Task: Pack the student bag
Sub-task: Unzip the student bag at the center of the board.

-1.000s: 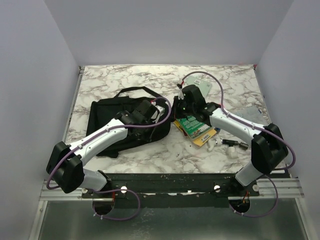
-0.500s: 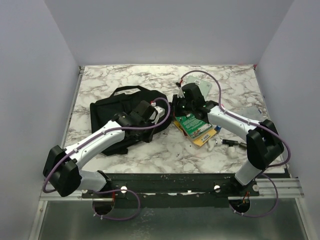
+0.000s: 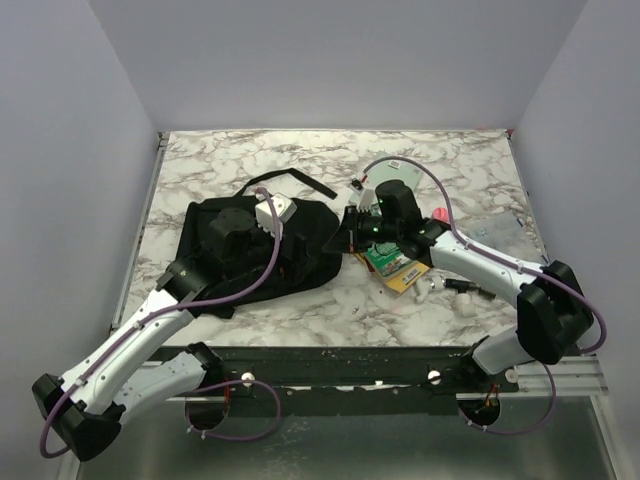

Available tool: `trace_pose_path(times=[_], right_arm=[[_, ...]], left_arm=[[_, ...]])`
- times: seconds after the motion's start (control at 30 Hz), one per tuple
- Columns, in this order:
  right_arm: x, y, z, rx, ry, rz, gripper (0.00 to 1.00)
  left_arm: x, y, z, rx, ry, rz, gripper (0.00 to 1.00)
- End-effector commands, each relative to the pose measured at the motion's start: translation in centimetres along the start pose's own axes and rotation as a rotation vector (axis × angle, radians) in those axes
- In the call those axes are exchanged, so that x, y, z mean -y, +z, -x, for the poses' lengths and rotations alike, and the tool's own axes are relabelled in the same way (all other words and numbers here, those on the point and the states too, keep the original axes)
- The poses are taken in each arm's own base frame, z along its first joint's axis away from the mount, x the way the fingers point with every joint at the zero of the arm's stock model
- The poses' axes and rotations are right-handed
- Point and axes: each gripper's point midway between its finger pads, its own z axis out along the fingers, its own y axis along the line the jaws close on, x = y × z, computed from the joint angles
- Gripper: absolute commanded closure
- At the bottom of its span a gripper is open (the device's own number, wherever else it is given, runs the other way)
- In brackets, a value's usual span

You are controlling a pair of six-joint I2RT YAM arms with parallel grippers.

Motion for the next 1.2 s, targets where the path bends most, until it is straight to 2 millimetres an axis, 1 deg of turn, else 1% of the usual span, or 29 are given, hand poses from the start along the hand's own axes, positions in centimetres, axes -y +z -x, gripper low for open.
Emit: trace_pose_path(times=[0.0,0.1,0.13,0.17,0.2,0.23,0.27,0.3,0.37,0.4,0.43,0.53,0.6,0.7,0.83,0.97,1.03,1.07,1.17], right_arm=[[-3.2,-1.3,-0.8,-0.01,0.021,0.129,0.99],[-4.0,-2.0,-0.4,0.009,0.017,0.147,0.99],[-4.2,-2.2,-0.1,0.024,0.027,0.146,0.99],[-4.6,-2.3,0.2,0.029,0.035,0.151,1.0],[-4.9,-2.4,0.3,0.027,0.048,0.161,1.0],[-5.3,-2.5,0.4,0.027,0.062,0.176,0.99],[-5.6,-2.6,0.5,0.033,0.083,0.191,0.99],[-6.1,-2.7,0.9,0.047,0.096,0.212,1.0],[-6.8,-2.8,0.9,0.041,0.132,0.245,0.99],[-7.3,-3.0,0.8,0.027,0.135,0.268,0.99],[-7.7,-3.1,0.7,0.02,0.132,0.29,0.99],[-7.9,-3.2,1.0,0.028,0.135,0.298,0.99],[-8.1,-3.4,1.1,0.03,0.135,0.295,0.99],[-8.5,-4.0,1.3,0.058,0.144,0.312,0.99],[-8.5,-4.2,0.9,0.043,0.129,0.313,0.99],[-8.5,-4.2,1.0,0.041,0.118,0.302,0.99],[-8.5,-4.3,0.8,0.044,0.125,0.312,0.99],[-8.5,-4.3,0.8,0.047,0.13,0.309,1.0],[-8.5,-4.5,0.6,0.045,0.132,0.308,0.99]], left_arm=[[1.3,0.8,0.7,0.13,0.027,-0.087,0.01],[2.2,0.7,0.3,0.226,0.128,-0.151,0.01],[2.5,0.3,0.7,0.272,0.153,-0.166,0.01],[2.5,0.2,0.6,0.3,0.172,-0.172,0.02],[2.8,-0.1,0.9,0.343,0.204,-0.189,0.02],[2.8,0.0,0.7,0.359,0.236,-0.196,0.02],[2.8,0.1,0.7,0.364,0.249,-0.197,0.05],[2.7,0.1,0.8,0.365,0.265,-0.192,0.11],[2.4,0.7,0.6,0.351,0.311,-0.179,0.37],[2.1,0.9,1.0,0.366,0.336,-0.164,0.5],[1.9,1.1,1.3,0.385,0.366,-0.156,0.52],[2.0,1.8,1.6,0.385,0.443,-0.157,0.47],[2.3,2.4,1.0,0.358,0.446,-0.185,0.46],[2.2,3.4,0.3,0.325,0.439,-0.196,0.46],[1.9,4.0,0.7,0.344,0.424,-0.18,0.45],[2.1,4.9,1.4,0.336,0.414,-0.184,0.45],[2.4,5.1,1.9,0.342,0.412,-0.198,0.47],[2.6,5.2,2.2,0.35,0.408,-0.207,0.5],[2.7,5.6,2.1,0.348,0.4,-0.221,0.68]])
